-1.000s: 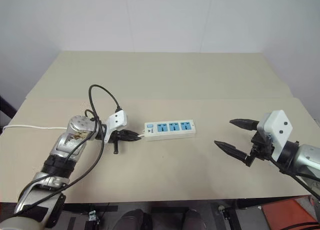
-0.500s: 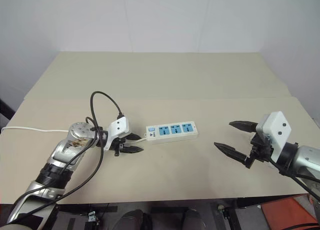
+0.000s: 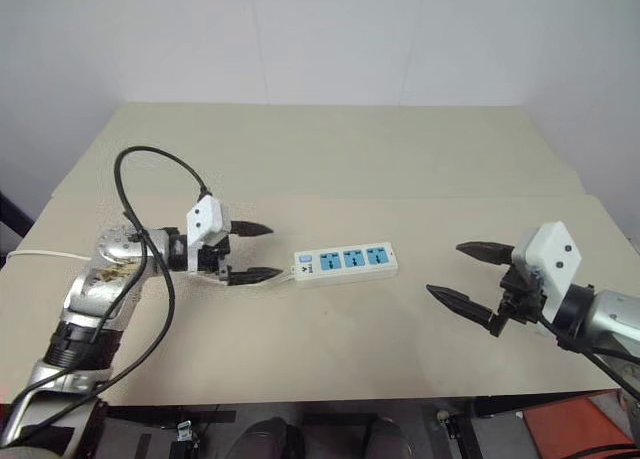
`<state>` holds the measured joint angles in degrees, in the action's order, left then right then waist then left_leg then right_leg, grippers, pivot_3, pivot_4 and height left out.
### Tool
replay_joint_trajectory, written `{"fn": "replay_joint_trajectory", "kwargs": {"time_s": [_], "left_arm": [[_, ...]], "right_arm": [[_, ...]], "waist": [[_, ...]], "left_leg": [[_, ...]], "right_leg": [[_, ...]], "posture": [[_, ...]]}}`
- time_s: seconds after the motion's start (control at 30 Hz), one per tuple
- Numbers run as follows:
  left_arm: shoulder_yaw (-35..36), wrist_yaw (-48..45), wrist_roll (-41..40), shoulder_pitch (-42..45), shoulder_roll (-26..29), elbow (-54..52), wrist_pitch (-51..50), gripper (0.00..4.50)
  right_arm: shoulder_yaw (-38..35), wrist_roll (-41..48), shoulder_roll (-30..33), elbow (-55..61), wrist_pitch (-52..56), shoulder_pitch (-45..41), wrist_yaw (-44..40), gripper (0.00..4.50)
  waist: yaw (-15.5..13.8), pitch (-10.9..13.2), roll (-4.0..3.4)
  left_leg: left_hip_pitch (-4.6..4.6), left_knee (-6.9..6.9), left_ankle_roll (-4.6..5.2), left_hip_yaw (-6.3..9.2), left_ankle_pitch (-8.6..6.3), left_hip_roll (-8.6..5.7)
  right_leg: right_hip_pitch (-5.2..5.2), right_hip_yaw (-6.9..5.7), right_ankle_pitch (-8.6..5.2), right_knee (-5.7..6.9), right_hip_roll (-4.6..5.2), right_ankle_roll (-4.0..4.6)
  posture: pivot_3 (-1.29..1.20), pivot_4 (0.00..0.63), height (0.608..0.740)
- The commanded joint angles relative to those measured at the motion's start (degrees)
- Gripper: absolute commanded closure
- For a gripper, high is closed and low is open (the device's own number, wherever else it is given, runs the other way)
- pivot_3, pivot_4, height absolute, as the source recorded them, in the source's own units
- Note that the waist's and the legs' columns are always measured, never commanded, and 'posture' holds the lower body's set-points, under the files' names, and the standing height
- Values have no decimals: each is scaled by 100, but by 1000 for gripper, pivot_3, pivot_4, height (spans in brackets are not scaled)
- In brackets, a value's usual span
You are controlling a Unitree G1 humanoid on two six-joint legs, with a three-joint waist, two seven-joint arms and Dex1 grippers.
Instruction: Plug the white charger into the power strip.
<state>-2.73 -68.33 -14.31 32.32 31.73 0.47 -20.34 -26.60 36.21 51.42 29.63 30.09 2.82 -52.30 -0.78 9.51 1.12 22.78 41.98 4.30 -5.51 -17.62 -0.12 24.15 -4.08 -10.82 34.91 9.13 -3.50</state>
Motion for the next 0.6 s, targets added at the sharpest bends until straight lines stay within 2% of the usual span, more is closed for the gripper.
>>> {"fn": "replay_joint_trajectory", "kwargs": {"time_s": [0.03,0.2,0.43,0.6], "left_arm": [[-229,-141,-1,247,-181,476,575,44],[-702,52,503,694,-646,1769,1401,44],[-961,436,1064,1089,-1325,3715,2648,44],[-927,483,1125,1091,-1444,4154,3049,44]], "right_arm": [[154,22,-4,-73,-71,-272,32,0],[387,32,-66,-197,-67,-621,101,0],[305,140,-149,-25,-15,-537,140,0],[157,185,-121,27,-12,-415,181,0]], "waist": [[6,0,0],[2,0,0],[-6,0,1],[-14,-7,-1]], "left_leg": [[-3,-1,-2,-1,1,0],[-6,0,-3,-5,2,-6],[7,-1,0,-3,0,-8],[-2,0,5,-1,-2,-4]], "right_leg": [[-1,0,0,0,-2,0],[-3,2,0,-2,-1,1],[3,-4,2,-5,0,0],[-3,-3,2,-3,10,0]], "posture": [[0,150,740],[0,150,740],[0,150,740],[0,150,740]]}}
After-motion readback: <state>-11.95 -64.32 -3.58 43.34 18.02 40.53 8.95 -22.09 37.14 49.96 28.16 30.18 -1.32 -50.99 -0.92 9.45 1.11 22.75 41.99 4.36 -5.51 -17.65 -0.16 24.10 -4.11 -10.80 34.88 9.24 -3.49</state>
